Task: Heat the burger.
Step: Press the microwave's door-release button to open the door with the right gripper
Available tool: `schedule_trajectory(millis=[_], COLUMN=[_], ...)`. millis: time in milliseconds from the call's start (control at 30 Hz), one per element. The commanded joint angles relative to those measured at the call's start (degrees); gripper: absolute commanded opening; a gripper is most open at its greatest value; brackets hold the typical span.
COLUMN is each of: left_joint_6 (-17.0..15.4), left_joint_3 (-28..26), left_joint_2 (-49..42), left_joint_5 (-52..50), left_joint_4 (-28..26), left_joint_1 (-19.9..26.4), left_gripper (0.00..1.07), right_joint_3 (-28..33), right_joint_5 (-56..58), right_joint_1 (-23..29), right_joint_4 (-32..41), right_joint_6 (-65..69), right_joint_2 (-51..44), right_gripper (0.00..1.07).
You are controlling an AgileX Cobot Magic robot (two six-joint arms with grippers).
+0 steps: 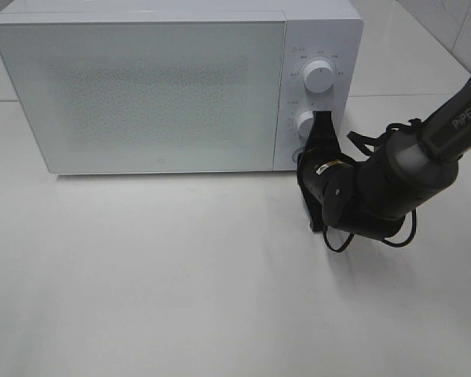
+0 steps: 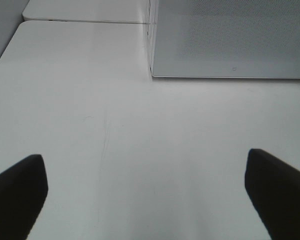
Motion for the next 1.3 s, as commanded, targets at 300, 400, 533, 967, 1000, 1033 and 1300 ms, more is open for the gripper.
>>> schedule_trajectory(millis=[300, 400, 533, 967, 1000, 1033, 1300], left_joint_6=[0.0, 0.0, 0.0, 0.0, 0.0, 0.0, 0.0], left_joint_3=[0.1, 0.1, 0.1, 0.1, 0.1, 0.1, 0.1], left_joint_2=[-1.1, -1.1, -1.1, -1.1, -1.1, -1.1, -1.1], left_joint_5=[-0.1, -0.1, -0.1, -0.1, -0.1, -0.1, -0.1], left_joint_4=[0.2, 0.2, 0.2, 0.2, 0.2, 0.2, 0.2], left_joint_1=[0.1, 0.1, 0.1, 0.1, 0.1, 0.1, 0.1], left_gripper=[1.00, 1.00, 1.00, 1.00, 1.00, 1.00, 1.00], right_joint_3=[-3.7, -3.7, -3.7, -9.6, -9.9, -9.9, -10.1], right_joint_5=[-11.6, -11.3, -11.3, -17.9, -18.4, -18.4, -14.4], right_joint_1=[-0.6, -0.2, -0.2, -0.3, -0.3, -0.3, -0.3], right_joint_4=[-3.2, -2.9, -2.6, -2.9, -3.0, -3.0, -2.6], right_joint_6=[0.7, 0.6, 0.6, 0.0, -0.1, -0.1, -1.9], right_joint_2=[-0.5, -0.9, -1.0, 2.4, 2.8, 2.8, 2.8], right_gripper=[0.00, 0.00, 0.00, 0.00, 0.00, 0.00, 0.00])
